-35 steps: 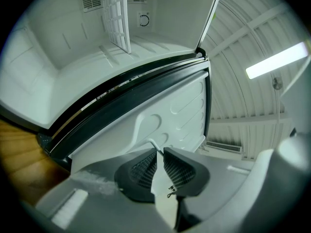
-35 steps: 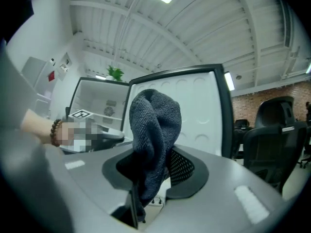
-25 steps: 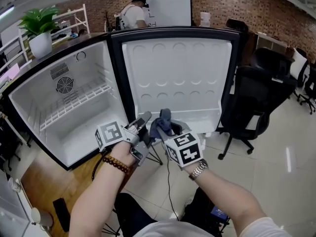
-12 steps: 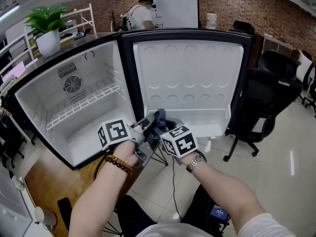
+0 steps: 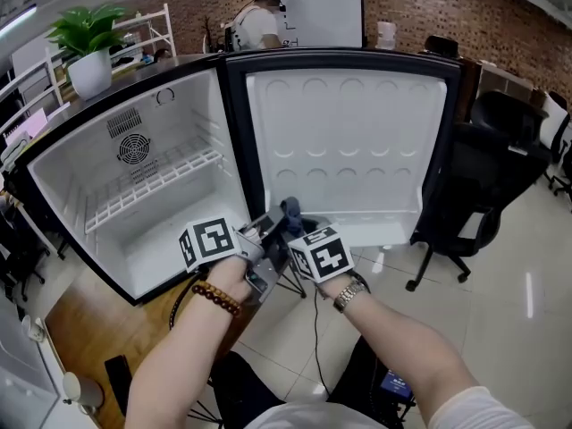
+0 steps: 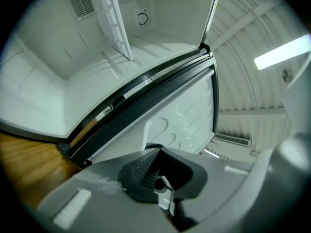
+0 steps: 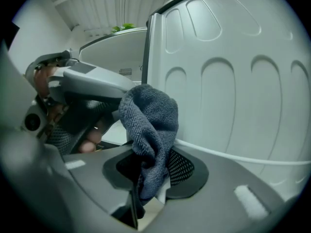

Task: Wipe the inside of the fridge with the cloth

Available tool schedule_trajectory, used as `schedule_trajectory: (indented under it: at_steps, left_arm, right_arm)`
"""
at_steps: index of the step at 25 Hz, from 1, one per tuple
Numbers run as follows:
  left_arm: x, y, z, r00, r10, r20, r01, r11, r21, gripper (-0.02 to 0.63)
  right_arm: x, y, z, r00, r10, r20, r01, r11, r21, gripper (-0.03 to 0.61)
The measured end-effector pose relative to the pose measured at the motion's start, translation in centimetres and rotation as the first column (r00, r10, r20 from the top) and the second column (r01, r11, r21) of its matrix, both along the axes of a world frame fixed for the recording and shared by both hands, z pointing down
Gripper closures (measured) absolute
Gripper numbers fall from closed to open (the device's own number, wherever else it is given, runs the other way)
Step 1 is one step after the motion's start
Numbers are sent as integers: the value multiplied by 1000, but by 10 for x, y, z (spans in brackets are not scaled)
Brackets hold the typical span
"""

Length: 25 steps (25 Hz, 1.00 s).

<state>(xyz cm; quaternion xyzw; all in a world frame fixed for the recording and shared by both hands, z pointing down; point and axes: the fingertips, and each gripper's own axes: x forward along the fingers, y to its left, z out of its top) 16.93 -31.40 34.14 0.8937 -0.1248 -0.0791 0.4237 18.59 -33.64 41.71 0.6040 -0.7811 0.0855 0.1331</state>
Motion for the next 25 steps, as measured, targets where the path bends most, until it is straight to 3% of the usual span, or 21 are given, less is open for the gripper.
schedule_trajectory:
  at_steps: [9, 25]
  left_arm:
    - [-4, 1, 7, 1000, -4, 4, 4, 1000, 0, 609]
    - [-1, 9, 15, 1000, 15, 10, -15, 1000, 0, 608]
  right_arm:
    - [11, 5, 9, 999, 46, -19, -47, 998, -34, 457]
    - [80, 32, 12, 978, 203, -50, -205, 978, -40, 457]
